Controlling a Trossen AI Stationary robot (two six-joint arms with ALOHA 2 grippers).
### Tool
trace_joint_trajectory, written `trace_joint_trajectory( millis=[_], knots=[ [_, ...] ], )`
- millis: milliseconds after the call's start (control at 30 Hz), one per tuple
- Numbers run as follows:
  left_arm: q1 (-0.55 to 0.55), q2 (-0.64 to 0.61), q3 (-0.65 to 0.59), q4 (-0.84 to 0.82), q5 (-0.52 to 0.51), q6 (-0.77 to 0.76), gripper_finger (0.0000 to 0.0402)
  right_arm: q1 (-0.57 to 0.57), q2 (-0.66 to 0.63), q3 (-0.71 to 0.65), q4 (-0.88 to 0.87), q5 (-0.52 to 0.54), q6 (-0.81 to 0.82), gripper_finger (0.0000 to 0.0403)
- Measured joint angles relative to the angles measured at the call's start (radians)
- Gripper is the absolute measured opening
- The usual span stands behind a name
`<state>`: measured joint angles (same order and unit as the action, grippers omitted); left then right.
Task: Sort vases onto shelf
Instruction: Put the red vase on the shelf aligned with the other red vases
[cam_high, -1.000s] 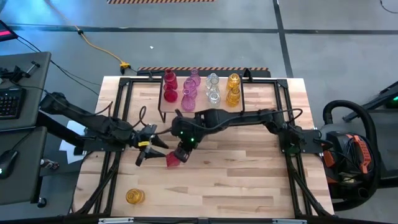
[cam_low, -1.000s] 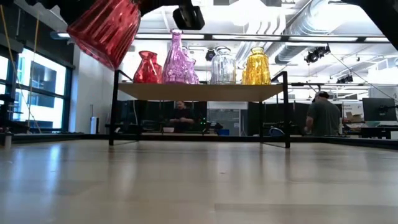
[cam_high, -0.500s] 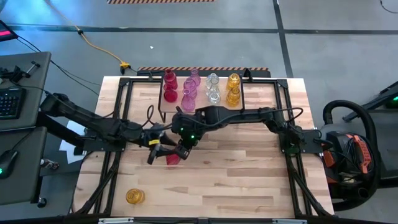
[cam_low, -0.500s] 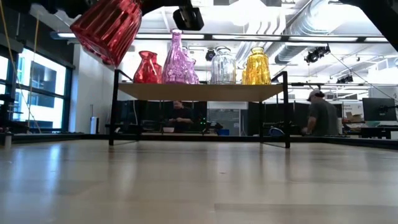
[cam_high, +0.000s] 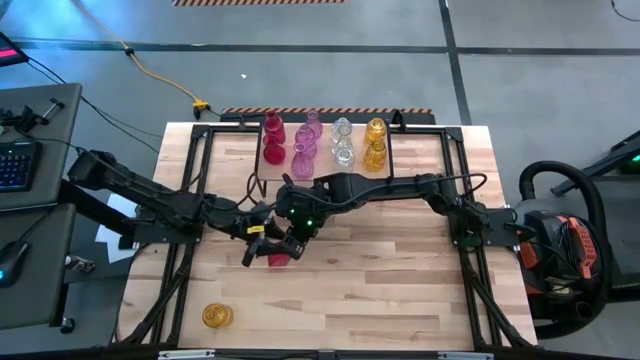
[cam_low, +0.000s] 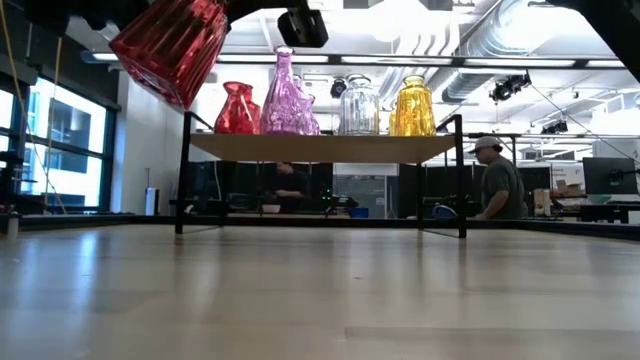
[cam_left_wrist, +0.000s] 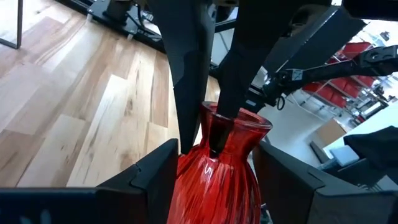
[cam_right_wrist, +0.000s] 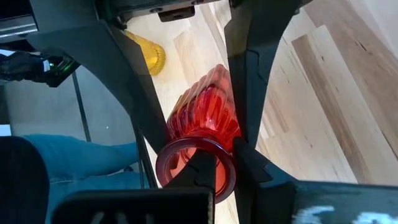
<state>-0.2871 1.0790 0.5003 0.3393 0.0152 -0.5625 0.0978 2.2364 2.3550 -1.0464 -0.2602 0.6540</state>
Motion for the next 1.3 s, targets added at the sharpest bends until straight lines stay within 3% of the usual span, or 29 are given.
trace_joint_trajectory(
  millis=[567,900,1300],
  knots=[
    [0.001,0.003,0.000,0.022,0.019,-0.009,0.0192,-0.002,0.000,0.000,0.018,0.027,0.027,0.0002],
    [0.000,0.003,0.000,0.022,0.010,-0.001,0.0160,-0.002,0.000,0.000,0.028,0.022,0.071,0.0002],
    [0.000,0.003,0.000,0.024,0.002,0.014,0.0154,-0.003,0.000,0.000,0.030,0.020,0.076,0.0021]
  ],
)
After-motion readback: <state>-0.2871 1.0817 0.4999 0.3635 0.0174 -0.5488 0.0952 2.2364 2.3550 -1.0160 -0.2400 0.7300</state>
